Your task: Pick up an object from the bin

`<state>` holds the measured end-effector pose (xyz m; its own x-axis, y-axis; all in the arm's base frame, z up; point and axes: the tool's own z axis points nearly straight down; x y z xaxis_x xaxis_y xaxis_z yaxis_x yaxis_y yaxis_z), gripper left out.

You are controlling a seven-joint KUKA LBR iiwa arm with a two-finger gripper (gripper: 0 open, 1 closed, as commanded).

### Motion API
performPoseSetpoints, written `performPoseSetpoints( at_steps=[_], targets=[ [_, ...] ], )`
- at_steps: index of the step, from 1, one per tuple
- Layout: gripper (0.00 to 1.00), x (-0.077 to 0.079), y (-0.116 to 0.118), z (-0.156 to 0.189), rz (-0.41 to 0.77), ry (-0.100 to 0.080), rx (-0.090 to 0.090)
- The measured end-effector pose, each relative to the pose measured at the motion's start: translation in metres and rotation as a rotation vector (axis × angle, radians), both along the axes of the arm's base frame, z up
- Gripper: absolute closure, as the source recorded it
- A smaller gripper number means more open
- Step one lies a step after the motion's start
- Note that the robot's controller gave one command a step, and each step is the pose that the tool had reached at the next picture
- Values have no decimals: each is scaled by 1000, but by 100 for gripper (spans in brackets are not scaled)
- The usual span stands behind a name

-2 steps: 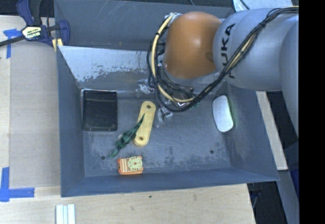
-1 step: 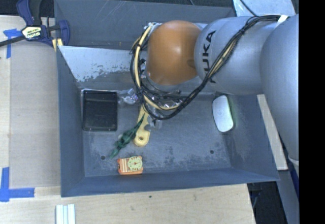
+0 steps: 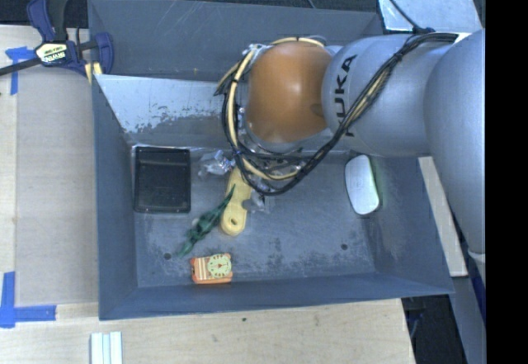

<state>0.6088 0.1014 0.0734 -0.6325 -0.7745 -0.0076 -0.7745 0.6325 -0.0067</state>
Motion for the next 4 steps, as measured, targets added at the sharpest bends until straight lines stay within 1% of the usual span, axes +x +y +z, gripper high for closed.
performPoseSetpoints(
  at_steps=[1,2,3,4],
  targets=[
    [100,-2,26,1,279,-8,1],
    [100,-2,26,1,278,-8,1],
    [100,-5,26,21,276,2,2],
    [100,-3,26,53,274,-5,3]
  ],
)
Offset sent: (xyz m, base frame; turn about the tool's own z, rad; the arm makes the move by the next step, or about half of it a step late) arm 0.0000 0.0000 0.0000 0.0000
